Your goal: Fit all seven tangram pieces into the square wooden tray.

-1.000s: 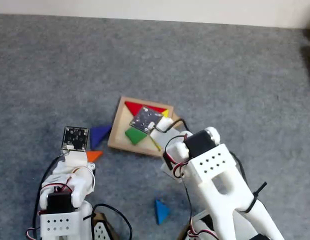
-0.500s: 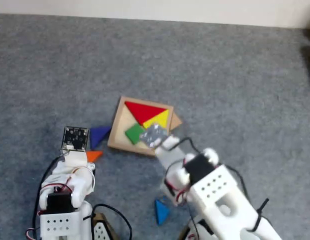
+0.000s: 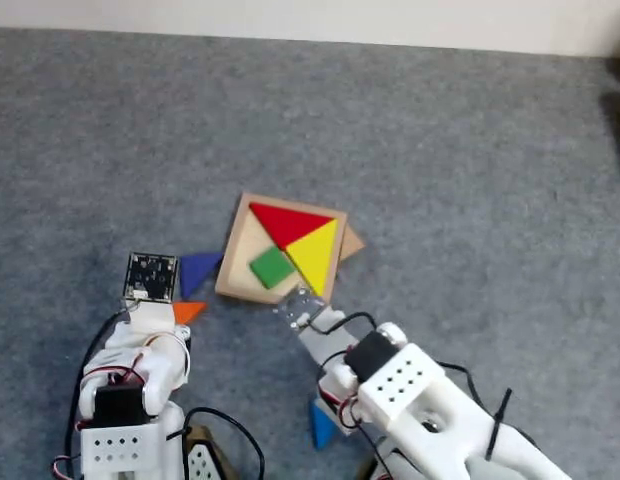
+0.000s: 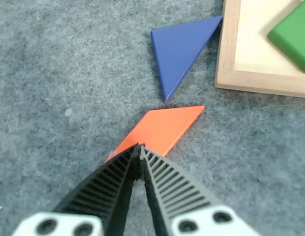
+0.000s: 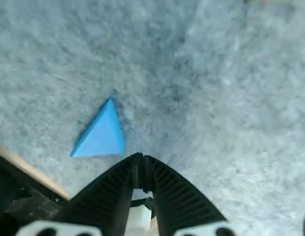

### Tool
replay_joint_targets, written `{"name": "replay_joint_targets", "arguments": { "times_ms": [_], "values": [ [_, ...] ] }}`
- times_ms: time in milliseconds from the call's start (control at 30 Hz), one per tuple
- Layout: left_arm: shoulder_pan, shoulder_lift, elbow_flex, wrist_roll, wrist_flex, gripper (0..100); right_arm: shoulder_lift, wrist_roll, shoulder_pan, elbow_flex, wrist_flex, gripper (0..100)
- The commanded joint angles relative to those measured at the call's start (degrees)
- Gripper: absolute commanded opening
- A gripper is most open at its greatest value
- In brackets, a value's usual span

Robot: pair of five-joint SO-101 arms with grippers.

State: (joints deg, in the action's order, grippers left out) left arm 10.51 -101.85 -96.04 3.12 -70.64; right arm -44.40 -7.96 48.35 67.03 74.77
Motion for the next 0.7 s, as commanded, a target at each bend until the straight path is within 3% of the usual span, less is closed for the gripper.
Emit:
{"name": "replay_joint_targets", "arguments": {
  "times_ms": [0, 433, 667],
  "values": [
    [-0.5, -2.5, -1.1, 0.4, -0.1, 0, 2.9, 0.5, 3.7, -3.2, 2.5, 0.8],
    [-0.5, -2.5, -1.1, 0.4, -0.1, 0, 4.0, 0.6, 16.2, -4.4, 2.8, 0.7],
    [-0.5, -2.5, -1.1, 0.4, -0.1, 0, 4.0, 2.8, 18.9, -4.0, -0.8, 0.7]
  ]
}}
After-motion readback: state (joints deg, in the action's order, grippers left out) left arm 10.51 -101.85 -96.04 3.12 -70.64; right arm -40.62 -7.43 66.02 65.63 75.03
